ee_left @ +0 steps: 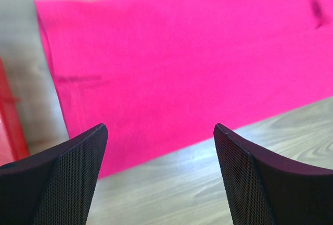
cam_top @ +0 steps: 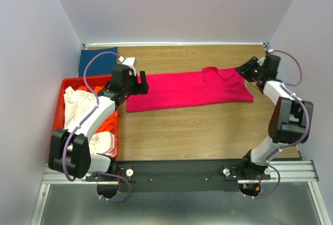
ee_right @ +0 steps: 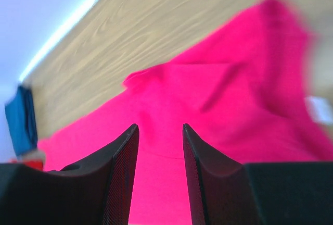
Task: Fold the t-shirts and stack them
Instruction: Fold the tshirt
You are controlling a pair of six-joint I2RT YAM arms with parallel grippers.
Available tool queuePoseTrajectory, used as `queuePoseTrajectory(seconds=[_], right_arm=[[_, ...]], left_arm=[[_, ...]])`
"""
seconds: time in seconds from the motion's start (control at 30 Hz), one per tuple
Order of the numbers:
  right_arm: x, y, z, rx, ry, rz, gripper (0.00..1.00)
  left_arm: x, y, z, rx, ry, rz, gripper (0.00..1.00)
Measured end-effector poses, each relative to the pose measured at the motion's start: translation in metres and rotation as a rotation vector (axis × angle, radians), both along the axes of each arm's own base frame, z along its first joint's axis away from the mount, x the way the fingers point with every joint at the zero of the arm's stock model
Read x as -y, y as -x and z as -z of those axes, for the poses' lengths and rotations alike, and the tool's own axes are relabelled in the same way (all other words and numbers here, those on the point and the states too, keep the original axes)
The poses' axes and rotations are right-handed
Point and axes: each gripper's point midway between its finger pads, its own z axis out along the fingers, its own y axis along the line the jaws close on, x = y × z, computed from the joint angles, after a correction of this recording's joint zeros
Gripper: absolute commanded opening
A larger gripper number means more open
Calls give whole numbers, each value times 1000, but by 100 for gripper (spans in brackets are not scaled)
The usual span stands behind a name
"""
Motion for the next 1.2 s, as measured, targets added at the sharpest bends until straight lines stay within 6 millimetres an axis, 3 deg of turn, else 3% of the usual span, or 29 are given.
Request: queuePoseTrajectory(seconds=[0.17, 0.3, 0.53, 1.2], right_arm=[[-53, -26, 9, -1, 40, -145, 46], [-55, -34, 38, -66, 34, -143, 46], [-50, -30, 79, -186, -28, -70, 45], [-40, -29, 94, -240, -115, 105, 43]], left_arm=[[-1, -10, -40, 155, -6, 14, 90], [-5, -15, -55, 233, -21, 9, 90], [-6, -16, -34, 207, -41, 13, 90], [-5, -17, -24, 182, -51, 17, 90]])
